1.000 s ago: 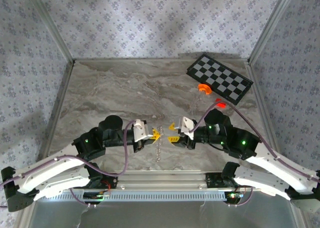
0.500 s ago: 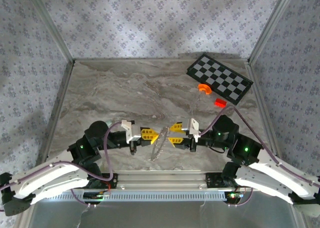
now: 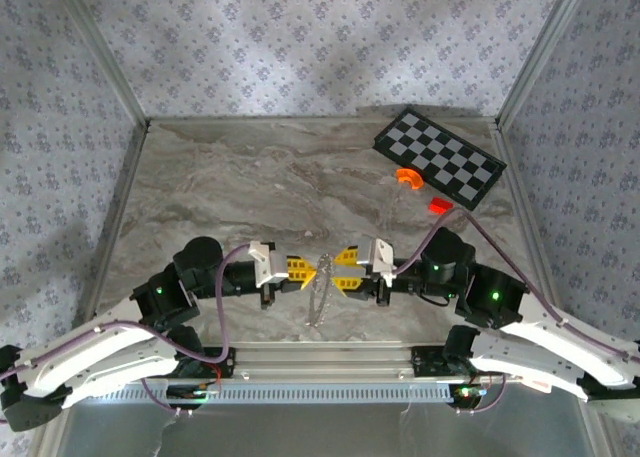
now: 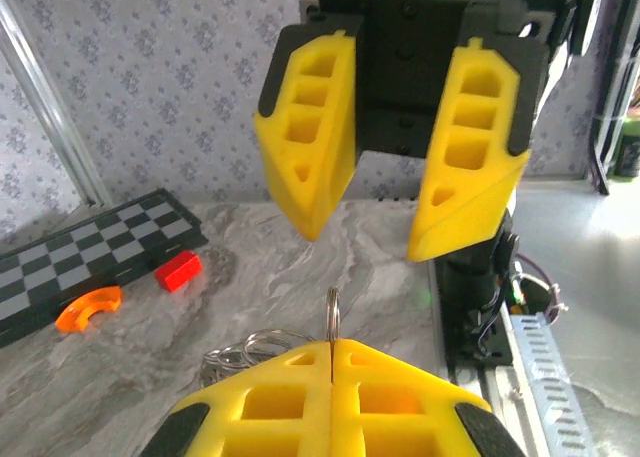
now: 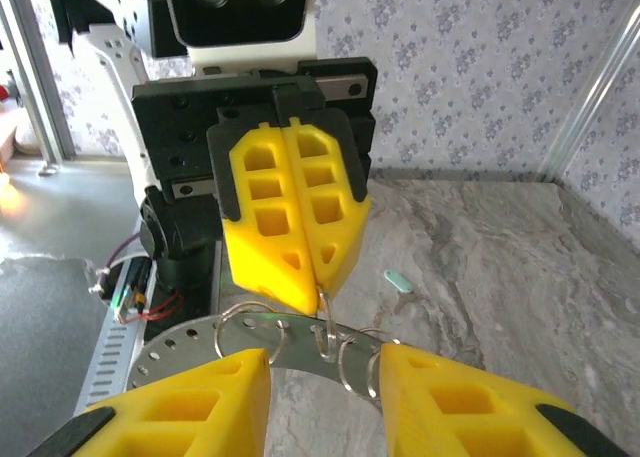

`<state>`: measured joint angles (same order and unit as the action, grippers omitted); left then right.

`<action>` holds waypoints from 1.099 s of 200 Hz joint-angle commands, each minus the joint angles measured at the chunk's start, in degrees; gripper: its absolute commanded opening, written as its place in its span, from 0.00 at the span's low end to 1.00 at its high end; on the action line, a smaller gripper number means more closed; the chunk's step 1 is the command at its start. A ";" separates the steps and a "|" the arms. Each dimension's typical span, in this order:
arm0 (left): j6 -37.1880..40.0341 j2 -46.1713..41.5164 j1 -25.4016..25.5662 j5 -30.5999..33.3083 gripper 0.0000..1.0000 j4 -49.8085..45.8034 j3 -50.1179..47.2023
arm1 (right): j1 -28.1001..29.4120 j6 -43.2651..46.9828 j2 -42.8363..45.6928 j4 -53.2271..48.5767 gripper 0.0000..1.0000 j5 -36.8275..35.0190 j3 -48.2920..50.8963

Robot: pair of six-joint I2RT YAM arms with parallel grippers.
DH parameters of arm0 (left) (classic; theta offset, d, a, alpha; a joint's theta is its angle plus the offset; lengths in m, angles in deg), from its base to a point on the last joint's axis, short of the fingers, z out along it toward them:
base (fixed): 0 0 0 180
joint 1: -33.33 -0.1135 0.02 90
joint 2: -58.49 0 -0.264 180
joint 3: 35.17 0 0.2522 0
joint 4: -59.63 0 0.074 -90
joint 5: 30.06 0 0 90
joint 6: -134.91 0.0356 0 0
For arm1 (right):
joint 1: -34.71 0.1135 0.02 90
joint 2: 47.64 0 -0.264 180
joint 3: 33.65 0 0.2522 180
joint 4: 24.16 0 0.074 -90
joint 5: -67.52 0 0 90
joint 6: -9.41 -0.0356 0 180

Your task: Put the keys on the keyring

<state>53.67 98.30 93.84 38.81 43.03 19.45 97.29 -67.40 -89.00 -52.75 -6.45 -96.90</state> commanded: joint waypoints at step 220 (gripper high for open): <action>8.31 3.39 3.61 6.21 0.00 -9.91 6.16 | 8.51 8.39 -8.63 -9.80 0.30 -16.03 -5.80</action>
<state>60.99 101.77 96.88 44.82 32.24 22.80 105.53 -59.90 -97.37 -62.83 -23.15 -101.49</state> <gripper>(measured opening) 0.047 0.304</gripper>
